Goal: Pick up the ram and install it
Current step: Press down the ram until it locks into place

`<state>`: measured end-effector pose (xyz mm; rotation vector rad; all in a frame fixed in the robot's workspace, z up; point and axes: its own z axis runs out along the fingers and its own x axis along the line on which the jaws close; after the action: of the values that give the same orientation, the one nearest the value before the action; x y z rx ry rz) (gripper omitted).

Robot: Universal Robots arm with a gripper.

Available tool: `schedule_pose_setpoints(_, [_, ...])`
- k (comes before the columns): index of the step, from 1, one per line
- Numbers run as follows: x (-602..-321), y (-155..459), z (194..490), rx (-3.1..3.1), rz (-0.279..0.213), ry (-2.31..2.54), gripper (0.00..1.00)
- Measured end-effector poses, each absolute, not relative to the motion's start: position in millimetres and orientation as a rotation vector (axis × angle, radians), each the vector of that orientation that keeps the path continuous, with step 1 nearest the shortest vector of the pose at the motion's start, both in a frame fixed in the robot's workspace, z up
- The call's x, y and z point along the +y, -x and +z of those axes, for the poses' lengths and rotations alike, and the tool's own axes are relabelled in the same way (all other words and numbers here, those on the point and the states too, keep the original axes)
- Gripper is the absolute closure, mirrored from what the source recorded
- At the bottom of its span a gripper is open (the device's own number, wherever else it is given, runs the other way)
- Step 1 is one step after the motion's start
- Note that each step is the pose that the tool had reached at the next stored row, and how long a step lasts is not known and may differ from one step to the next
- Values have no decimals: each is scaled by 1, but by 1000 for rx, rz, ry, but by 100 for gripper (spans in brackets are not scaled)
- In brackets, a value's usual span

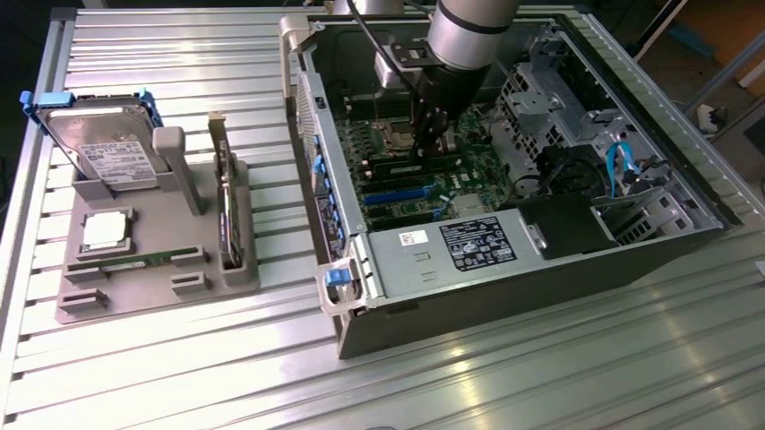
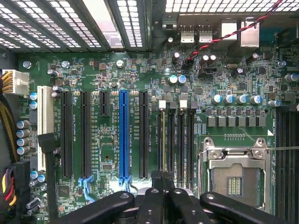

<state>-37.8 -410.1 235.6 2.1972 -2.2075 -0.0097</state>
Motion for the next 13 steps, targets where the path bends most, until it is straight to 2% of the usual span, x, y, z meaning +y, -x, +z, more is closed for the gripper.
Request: schedule_pose_setpoints(13, [-410,76,236,-2214,4,-2203,89])
